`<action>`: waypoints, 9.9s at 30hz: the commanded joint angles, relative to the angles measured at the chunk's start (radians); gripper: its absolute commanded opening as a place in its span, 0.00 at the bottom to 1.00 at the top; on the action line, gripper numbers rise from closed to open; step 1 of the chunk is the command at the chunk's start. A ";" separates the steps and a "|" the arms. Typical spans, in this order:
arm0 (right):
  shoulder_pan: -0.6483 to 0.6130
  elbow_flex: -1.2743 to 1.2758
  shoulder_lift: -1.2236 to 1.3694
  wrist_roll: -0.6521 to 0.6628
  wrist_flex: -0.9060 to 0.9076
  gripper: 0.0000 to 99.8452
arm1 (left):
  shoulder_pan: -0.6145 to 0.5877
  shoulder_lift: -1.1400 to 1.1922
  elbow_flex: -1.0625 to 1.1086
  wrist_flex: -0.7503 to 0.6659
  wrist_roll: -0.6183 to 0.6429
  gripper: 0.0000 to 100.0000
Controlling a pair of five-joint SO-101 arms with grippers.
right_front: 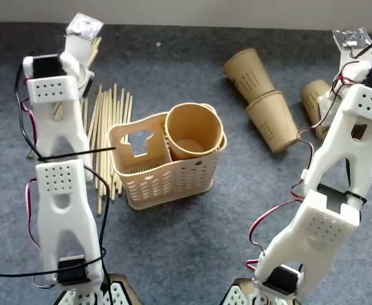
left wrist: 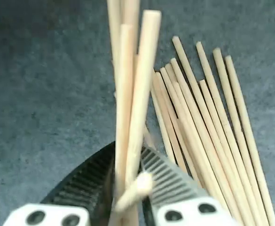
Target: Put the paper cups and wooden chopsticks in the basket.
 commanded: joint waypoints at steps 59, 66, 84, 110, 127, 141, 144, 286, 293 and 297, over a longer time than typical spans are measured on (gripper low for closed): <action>-0.125 0.045 -0.070 0.009 0.013 0.01 | 0.552 -1.035 0.680 -0.123 0.413 0.09; -0.125 0.045 -0.070 0.009 0.013 0.01 | 0.550 -1.040 0.680 -0.135 0.413 0.09; -0.255 -0.005 -0.285 -0.091 0.015 0.01 | 0.048 -1.030 0.406 -0.074 0.416 0.09; -0.690 0.380 -0.676 -0.207 0.012 0.01 | -0.042 -1.020 1.675 -0.776 0.612 0.09; -0.704 0.308 -0.918 -0.219 0.016 0.01 | -0.021 -1.018 1.882 -1.060 0.606 0.09; -0.926 0.673 -0.917 -0.250 -0.061 0.01 | -0.021 -1.018 1.882 -1.060 0.606 0.09; -0.924 0.756 -0.903 -0.250 -0.108 0.01 | -0.021 -1.018 1.883 -1.060 0.606 0.09; -0.131 -0.321 0.378 0.068 -0.243 0.25 | 0.005 -0.964 1.916 -1.138 0.605 0.09; -0.128 -0.318 0.380 0.075 -0.251 0.25 | 0.005 -0.964 1.916 -1.138 0.605 0.09; -0.131 -0.317 0.383 0.110 -0.252 0.25 | 0.005 -0.964 1.916 -1.138 0.605 0.09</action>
